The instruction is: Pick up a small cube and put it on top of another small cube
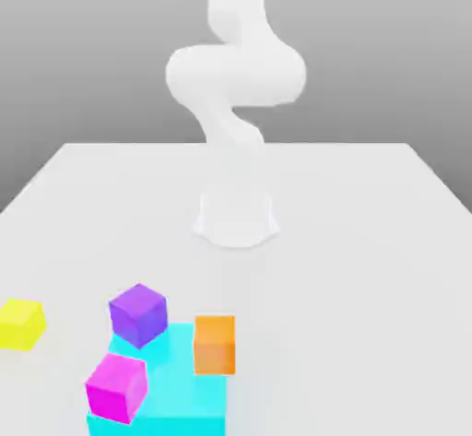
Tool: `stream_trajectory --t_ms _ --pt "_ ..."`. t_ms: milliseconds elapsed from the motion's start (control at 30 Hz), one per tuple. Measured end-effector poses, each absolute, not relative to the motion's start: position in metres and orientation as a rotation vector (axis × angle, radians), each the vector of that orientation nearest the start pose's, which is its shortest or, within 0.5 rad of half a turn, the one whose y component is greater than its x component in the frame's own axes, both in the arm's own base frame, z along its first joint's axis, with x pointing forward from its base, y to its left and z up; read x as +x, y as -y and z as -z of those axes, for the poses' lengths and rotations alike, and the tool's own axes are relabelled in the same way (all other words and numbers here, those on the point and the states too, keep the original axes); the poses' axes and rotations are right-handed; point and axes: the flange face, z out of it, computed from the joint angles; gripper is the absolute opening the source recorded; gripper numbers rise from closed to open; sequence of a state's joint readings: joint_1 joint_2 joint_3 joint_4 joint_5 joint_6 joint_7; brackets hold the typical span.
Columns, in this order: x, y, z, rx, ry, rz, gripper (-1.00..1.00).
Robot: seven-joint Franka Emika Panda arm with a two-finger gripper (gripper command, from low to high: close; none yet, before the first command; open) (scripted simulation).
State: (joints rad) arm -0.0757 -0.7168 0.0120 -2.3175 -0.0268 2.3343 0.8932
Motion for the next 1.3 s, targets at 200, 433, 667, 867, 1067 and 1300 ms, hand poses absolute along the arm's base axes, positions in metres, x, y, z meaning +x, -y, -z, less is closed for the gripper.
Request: stream_trajectory --t_ms 200,433,667,867,1067,1300 --pt "0.43 0.097 -0.58 -2.287 -1.729 0.813 0.0" --pt "0.442 0.195 -0.46 -2.005 -2.241 0.594 0.0" --pt "0.401 0.286 -0.336 -1.572 -2.674 0.338 0.0" --pt "0.345 0.328 -0.236 -1.142 -2.922 0.097 0.0" --pt "0.321 0.338 -0.154 -0.96 -2.99 0.002 0.0" --pt "0.32 0.337 -0.135 -0.959 -2.991 0.004 -1.0"
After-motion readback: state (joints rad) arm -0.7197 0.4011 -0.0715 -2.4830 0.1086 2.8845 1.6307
